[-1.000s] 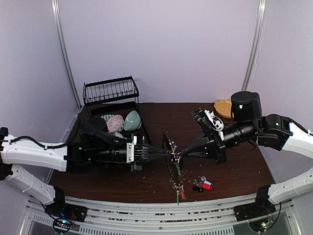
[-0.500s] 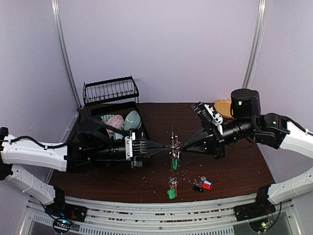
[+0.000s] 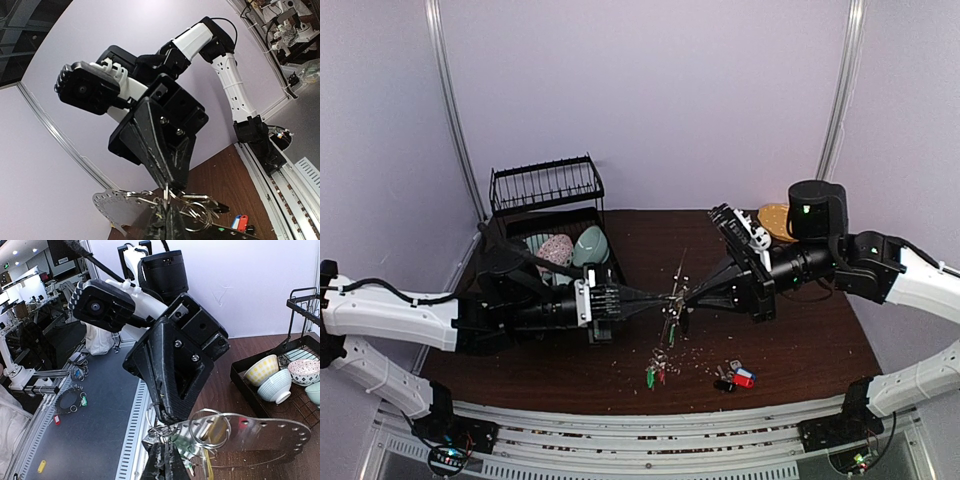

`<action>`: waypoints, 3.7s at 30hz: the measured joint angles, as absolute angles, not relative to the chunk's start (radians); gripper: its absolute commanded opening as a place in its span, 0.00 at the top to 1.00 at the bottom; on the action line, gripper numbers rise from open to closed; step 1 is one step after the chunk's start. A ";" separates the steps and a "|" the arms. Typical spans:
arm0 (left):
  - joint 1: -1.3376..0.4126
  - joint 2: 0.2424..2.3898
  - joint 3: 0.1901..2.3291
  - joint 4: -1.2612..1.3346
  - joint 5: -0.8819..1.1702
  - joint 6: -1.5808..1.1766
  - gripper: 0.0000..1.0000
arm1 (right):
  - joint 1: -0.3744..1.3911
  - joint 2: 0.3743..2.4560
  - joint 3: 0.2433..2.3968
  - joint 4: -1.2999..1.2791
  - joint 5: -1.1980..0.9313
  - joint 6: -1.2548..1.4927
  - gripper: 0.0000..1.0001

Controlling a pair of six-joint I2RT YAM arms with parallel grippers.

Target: Put the keys on the keyring

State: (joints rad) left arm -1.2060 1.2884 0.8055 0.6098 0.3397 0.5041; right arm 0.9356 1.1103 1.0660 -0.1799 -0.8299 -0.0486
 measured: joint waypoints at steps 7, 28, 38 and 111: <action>-1.206 1.286 0.787 0.629 0.340 0.512 1.00 | 0.913 1.110 1.032 -0.138 -0.828 -0.014 1.00; -1.201 1.396 0.776 0.893 0.370 0.479 1.00 | 0.891 1.156 1.033 -0.066 -0.902 0.007 0.92; -1.206 1.399 0.754 0.934 0.363 0.451 1.00 | 0.892 1.061 1.029 -0.100 -0.739 -0.022 0.68; -1.199 1.338 0.993 0.377 0.171 0.395 0.73 | 0.948 1.155 1.211 -0.464 -0.529 -0.316 1.00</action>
State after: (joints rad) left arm -1.1992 1.3380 0.9928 0.3771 0.1711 0.3954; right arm 0.9482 1.1553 1.2106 -0.4637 -0.5285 -0.3161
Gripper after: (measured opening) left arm 0.310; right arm 0.015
